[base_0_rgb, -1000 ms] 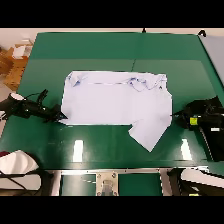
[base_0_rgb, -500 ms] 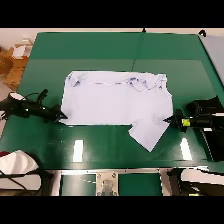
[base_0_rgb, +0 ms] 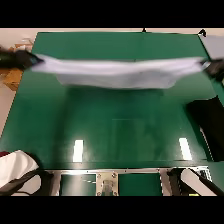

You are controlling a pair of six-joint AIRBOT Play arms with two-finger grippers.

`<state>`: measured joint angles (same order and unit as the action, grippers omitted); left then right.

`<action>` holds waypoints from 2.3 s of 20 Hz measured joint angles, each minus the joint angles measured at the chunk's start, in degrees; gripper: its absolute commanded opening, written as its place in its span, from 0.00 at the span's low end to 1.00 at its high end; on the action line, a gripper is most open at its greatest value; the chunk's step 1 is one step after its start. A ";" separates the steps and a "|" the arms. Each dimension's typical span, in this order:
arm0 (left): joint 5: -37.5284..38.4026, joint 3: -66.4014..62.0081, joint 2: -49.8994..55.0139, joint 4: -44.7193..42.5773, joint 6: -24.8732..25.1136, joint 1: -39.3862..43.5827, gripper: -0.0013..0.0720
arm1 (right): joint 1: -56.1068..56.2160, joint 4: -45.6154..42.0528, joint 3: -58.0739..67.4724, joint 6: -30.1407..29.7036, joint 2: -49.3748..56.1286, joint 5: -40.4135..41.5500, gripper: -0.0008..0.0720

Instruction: Fold the shirts.

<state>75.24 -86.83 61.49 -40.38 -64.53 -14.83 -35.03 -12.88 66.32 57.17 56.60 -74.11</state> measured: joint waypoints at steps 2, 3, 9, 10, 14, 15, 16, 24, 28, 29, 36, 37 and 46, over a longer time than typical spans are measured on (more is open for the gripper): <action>-2.05 -10.47 -5.84 0.22 0.09 0.00 0.05 | 0.02 1.95 9.31 -0.39 -7.02 2.58 0.04; -3.26 -14.97 -8.20 0.31 0.11 0.00 0.05 | 0.04 2.19 13.40 -0.42 -10.19 4.96 0.04; -6.27 -28.61 -16.68 -3.21 -1.44 0.00 0.05 | 0.15 -2.91 24.20 -0.11 -22.03 17.86 0.04; -6.23 -28.61 -16.87 -5.25 -2.43 0.00 0.05 | 0.13 -4.61 24.15 0.48 -22.45 18.73 0.04; -4.63 -22.05 -14.58 -10.51 -4.63 0.00 0.05 | 0.17 -7.41 17.31 1.66 -22.29 20.35 0.04; -4.31 -18.64 -13.07 -10.32 -4.55 0.00 0.05 | 0.52 -8.15 13.86 1.77 -21.55 20.26 0.04; -4.11 -15.04 -11.26 -9.40 -3.96 0.00 0.05 | 1.16 -8.37 10.25 1.77 -20.61 20.22 0.04; -14.08 10.19 14.56 -1.90 4.85 6.16 0.05 | 12.63 -8.50 -13.25 -5.29 3.37 31.19 0.04; -21.09 9.01 26.58 0.96 5.51 7.39 0.05 | 14.38 -6.64 -5.40 -6.58 23.87 32.46 0.04; -22.10 7.76 28.63 1.18 5.38 7.50 0.05 | 14.60 -6.36 -2.21 -6.47 27.80 31.76 0.04; -24.33 1.33 33.40 -2.10 2.64 7.72 0.05 | 13.68 -12.00 13.33 -1.18 39.80 23.15 0.03; -22.99 1.07 33.57 -4.50 1.64 7.72 0.05 | 13.22 -14.69 13.73 0.00 40.13 20.96 0.03; -13.42 7.54 33.94 -16.92 -1.75 7.74 0.05 | 11.82 -32.54 4.26 5.20 40.13 12.13 0.03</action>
<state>61.82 -79.29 95.44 -57.30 -66.28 -7.09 -23.20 -45.43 70.59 62.37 96.73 -61.98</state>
